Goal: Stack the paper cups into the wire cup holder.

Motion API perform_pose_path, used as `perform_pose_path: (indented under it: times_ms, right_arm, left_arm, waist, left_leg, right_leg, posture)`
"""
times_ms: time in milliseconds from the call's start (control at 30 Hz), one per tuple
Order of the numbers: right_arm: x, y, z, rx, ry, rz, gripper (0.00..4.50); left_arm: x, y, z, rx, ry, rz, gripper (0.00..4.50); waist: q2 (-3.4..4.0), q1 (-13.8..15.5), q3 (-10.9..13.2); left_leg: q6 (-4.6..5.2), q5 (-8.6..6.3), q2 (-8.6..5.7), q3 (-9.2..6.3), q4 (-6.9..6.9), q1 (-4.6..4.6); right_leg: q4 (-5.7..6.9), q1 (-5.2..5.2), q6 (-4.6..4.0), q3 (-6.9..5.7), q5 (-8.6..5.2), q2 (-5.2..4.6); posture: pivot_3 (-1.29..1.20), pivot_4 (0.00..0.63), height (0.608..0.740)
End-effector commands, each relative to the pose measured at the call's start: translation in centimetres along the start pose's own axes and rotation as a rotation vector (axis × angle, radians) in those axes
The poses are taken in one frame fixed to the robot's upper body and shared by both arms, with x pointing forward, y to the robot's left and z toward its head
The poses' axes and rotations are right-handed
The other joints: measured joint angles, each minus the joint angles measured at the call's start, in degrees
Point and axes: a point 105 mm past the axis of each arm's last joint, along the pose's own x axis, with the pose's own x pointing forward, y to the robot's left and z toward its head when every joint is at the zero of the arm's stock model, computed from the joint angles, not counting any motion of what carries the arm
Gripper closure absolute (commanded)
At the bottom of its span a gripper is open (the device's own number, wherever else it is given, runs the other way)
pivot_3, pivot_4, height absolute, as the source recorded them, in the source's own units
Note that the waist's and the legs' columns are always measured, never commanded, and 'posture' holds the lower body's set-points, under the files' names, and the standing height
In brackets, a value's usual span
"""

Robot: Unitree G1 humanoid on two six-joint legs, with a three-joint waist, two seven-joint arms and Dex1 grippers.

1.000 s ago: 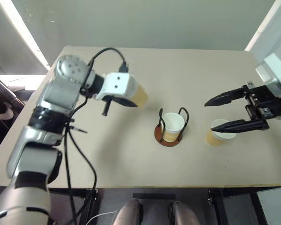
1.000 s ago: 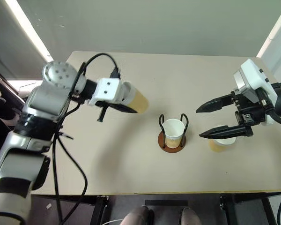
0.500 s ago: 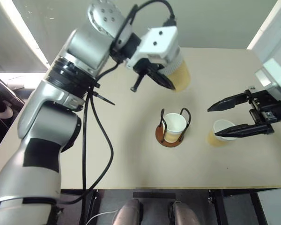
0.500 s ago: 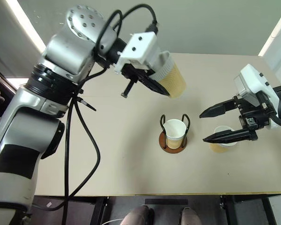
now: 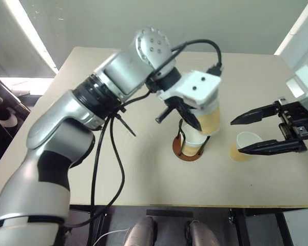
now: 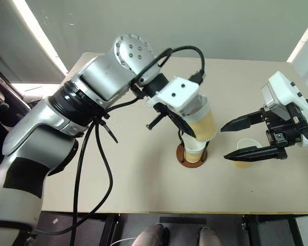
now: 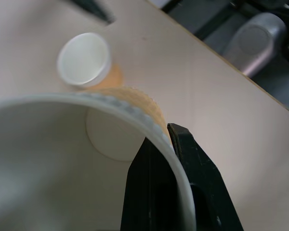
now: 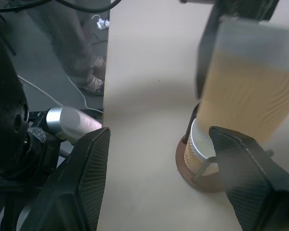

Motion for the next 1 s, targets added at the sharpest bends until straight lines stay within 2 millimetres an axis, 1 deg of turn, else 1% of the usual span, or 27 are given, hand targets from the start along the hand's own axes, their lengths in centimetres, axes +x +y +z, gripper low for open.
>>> perform_pose_path:
  times_ms: [33,133,267,400,633,1000]
  right_arm:
    - [-0.7,0.3,0.9,-0.044,-0.002,-0.033,1.10]
    - [-0.7,0.2,0.8,-0.041,-0.002,-0.037,1.10]
    - [-0.6,0.2,0.8,-0.040,-0.003,-0.036,1.10]
    - [-0.6,0.2,0.7,-0.038,-0.006,-0.032,1.10]
    - [-0.6,0.3,0.4,-0.029,-0.001,-0.022,1.10]
    - [-2.4,-1.1,-0.7,0.000,0.059,-0.127,1.10]
  left_arm:
    - [-1.1,-0.1,0.0,0.068,0.056,-0.011,4.46]
    - [-1.2,-0.2,-1.0,0.075,0.092,-0.010,4.46]
    - [-1.2,-0.1,-1.2,0.079,0.107,-0.011,4.46]
    - [-1.3,-0.9,-2.3,0.057,0.105,-0.017,4.46]
    - [-0.4,-2.0,-3.9,0.032,0.107,-0.052,4.46]
    - [0.1,-2.2,-4.9,0.044,0.093,-0.048,4.46]
  waist:
    - [0.00,0.0,0.0]
    - [0.00,0.0,0.0]
    - [0.00,0.2,0.0]
    - [0.01,0.2,0.0]
    - [0.01,0.2,0.0]
    - [0.01,0.2,0.0]
  left_leg:
    - [0.00,0.00,0.01,0.01,0.00,0.01]
    - [0.00,0.00,0.04,0.02,0.00,0.06]
    - [0.02,0.00,0.02,0.03,0.06,0.03]
    - [0.04,-0.01,0.02,0.03,0.06,0.01]
    - [0.04,0.00,0.01,0.04,0.09,0.02]
    - [0.05,0.00,0.03,0.04,0.08,0.03]
  right_leg:
    - [0.00,0.00,0.00,0.02,0.00,0.00]
    - [-0.01,-0.01,0.00,0.02,0.00,0.01]
    - [-0.01,0.00,0.03,0.02,0.01,0.00]
    - [0.00,0.00,0.06,0.02,0.03,0.00]
    - [0.01,0.02,0.07,0.02,0.04,0.00]
    - [0.06,0.02,0.08,0.02,0.04,0.00]
  posture:
    - [0.00,0.150,0.740]
    - [0.00,0.150,0.740]
    - [0.00,0.150,0.740]
    - [0.00,0.150,0.740]
    - [0.00,0.150,0.740]
    - [0.00,0.150,0.740]
